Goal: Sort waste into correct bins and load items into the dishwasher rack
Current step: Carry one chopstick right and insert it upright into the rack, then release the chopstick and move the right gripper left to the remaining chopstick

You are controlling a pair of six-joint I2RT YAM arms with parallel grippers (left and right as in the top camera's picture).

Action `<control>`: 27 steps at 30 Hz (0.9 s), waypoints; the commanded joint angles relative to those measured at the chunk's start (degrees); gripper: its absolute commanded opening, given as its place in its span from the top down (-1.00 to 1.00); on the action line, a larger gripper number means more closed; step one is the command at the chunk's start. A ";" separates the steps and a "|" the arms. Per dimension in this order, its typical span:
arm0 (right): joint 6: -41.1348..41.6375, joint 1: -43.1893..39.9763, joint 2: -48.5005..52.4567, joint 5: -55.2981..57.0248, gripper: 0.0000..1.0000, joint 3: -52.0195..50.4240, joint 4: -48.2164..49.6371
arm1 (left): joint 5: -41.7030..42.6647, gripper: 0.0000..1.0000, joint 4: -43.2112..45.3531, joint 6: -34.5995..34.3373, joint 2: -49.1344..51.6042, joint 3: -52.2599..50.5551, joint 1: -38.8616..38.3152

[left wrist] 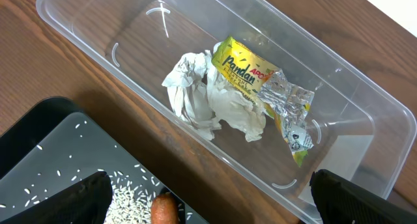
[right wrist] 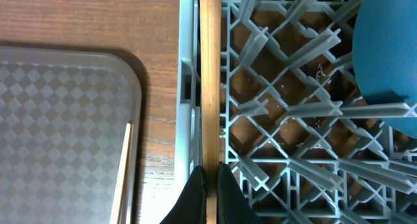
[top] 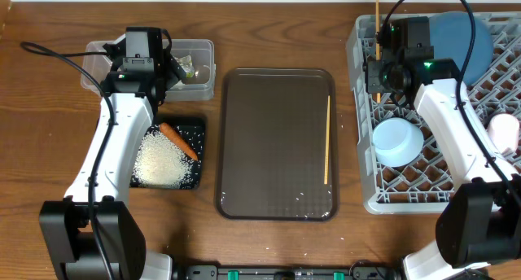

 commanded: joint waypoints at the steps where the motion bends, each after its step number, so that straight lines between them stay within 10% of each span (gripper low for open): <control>1: -0.92 -0.42 0.35 0.90 0.95 -0.46 -0.52 | -0.31 -0.99 0.02 0.33 0.52 -0.02 0.00; 21: 1.60 0.85 -1.40 -3.54 0.84 -0.44 -5.62 | -0.31 -0.98 0.02 0.33 0.52 -0.02 -0.02; 27: 7.76 5.14 -7.56 -8.28 0.55 -0.44 -7.78 | -0.31 -0.99 0.02 0.33 0.52 -0.02 -0.02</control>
